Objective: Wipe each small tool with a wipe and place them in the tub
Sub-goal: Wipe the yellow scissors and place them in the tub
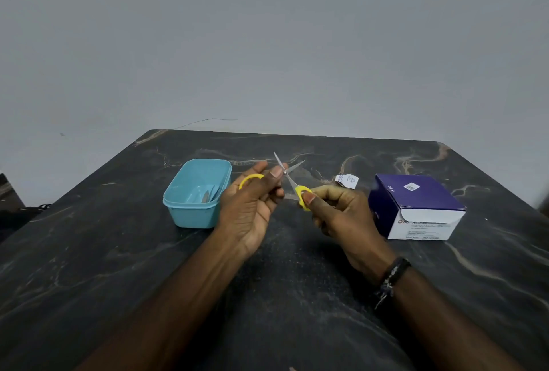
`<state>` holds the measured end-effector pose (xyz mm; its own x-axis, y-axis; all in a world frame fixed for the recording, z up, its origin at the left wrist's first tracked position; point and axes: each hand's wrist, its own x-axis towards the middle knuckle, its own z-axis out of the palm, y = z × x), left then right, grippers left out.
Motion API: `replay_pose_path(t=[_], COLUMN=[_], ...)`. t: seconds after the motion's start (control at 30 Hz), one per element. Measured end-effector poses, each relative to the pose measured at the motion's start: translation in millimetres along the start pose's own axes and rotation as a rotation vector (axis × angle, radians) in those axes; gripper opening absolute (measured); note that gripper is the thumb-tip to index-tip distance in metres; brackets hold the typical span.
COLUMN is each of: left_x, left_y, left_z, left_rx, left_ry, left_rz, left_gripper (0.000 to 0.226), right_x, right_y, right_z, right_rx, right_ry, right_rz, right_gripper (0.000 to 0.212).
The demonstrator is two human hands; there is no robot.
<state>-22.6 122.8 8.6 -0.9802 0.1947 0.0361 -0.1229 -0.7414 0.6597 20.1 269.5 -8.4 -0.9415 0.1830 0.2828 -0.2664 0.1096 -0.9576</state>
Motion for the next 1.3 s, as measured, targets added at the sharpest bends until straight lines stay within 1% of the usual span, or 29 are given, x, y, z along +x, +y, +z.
replay_pose_path(t=[0.1,0.17,0.23,0.3,0.37,0.47,0.53,0.67,0.8,0.97,1.07,1.2,1.3], left_x=[1.6,0.8,-0.3,-1.8,-2.4,-2.6,-3.3,-3.5,-2.8,-0.9,1.4,1.1,-1.8], left_y=[2.8,3.8,3.3,1.7,1.5,3.1,4.4,4.7,2.5,1.8,0.7,0.7,-0.4], left_z=[0.2,-0.6,-1.6,-2.1,-3.0,-3.9,-3.1,-1.4,-0.9,-3.1,-4.8,-4.9,-3.8], left_rx=[-0.031,-0.008,0.059,0.176,0.265,0.314,0.295,0.239,0.259,0.349,0.409,0.454,0.507], left_ry=[-0.021,-0.029,-0.001,0.026,0.042,0.042,0.032,0.011,0.025,0.023,0.041,0.052,0.038], left_rz=[0.004,0.003,0.016,0.034,0.050,0.044,0.035,0.033,0.049,0.125,0.167,0.159,0.142], left_gripper=[0.041,0.031,0.025,0.019,0.020,0.026,0.031,0.034,0.033,0.029,0.029,0.027,0.030], right_x=[-1.1,-1.2,-1.1,-1.3,-2.1,-3.3,-3.9,-3.8,-3.4,-4.0,-0.8,3.2,2.7], right_y=[2.2,3.8,5.5,6.6,6.2,4.4,3.4,3.7,7.3,6.0,4.6,2.1,0.2], right_z=[3.0,4.4,4.5,4.1,4.6,5.1,4.6,4.3,4.1,3.7,0.9,-4.1,-5.7], right_rx=[0.001,-0.008,-0.019,-0.033,-0.049,-0.134,-0.173,-0.201,-0.223,-0.235,-0.213,-0.113,-0.002], right_ry=[-0.028,-0.039,-0.052,-0.057,-0.058,-0.092,-0.119,-0.125,-0.131,-0.155,-0.080,0.048,0.082], right_rz=[0.010,0.012,0.013,0.008,-0.013,-0.080,-0.099,-0.109,-0.092,-0.066,-0.073,-0.048,-0.007], right_gripper=[0.016,0.016,0.016,0.017,0.016,0.014,0.013,0.013,0.015,0.015,0.011,0.001,0.007])
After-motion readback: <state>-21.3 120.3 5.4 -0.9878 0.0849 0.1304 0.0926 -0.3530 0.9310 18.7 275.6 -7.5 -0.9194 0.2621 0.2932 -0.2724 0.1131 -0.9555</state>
